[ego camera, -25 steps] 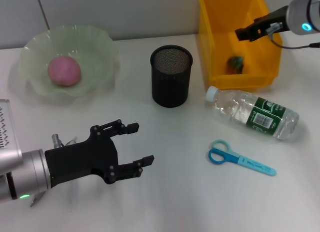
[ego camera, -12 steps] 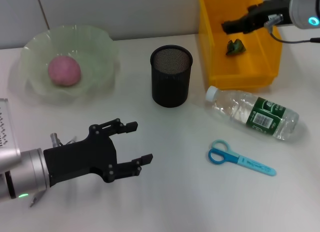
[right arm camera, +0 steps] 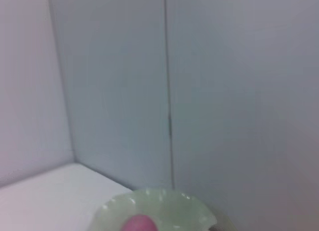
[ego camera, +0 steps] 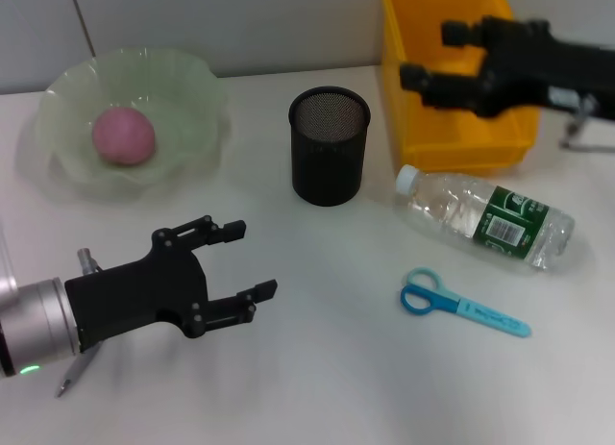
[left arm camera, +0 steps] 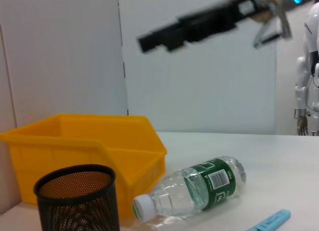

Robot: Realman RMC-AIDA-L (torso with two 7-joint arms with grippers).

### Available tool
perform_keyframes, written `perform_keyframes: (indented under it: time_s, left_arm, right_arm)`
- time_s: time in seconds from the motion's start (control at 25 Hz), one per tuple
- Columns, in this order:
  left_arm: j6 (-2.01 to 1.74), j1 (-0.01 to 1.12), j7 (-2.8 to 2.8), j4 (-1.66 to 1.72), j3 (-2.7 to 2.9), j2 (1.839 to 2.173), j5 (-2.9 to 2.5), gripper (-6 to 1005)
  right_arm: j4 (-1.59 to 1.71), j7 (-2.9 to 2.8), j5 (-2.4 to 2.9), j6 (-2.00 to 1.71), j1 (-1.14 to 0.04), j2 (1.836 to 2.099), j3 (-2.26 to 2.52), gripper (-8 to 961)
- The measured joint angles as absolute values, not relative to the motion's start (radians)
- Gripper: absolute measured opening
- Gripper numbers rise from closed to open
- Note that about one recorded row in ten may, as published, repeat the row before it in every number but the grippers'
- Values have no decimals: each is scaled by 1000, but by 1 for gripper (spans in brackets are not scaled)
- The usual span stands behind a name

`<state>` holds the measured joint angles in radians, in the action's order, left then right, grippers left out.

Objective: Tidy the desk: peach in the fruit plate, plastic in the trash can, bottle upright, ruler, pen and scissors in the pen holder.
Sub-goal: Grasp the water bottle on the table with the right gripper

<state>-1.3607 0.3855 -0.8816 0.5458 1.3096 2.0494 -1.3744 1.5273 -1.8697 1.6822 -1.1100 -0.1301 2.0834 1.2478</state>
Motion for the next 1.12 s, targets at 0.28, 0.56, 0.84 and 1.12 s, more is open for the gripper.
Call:
perform_keyframes:
  time_s: [0.28, 0.56, 0.84, 1.12]
  left_arm:
    - [-1363, 384, -884, 546, 1302, 2049, -1374, 783]
    - [-1364, 387, -890, 546, 1306, 2055, -1374, 783]
    - [-1364, 389, -889, 546, 1310, 2057, -1374, 783]
    - [-1363, 393, -892, 546, 1310, 2059, -1374, 782]
  right_arm:
    - [1162, -1520, 1426, -1430, -117, 2079, 1069, 760]
    - [862, -1270, 1461, -1622, -174, 2062, 929, 760]
    - [742, -1195, 1571, -1609, -221, 2066, 886, 760]
    - [833, -1401, 1640, -1506, -204, 2065, 849, 761]
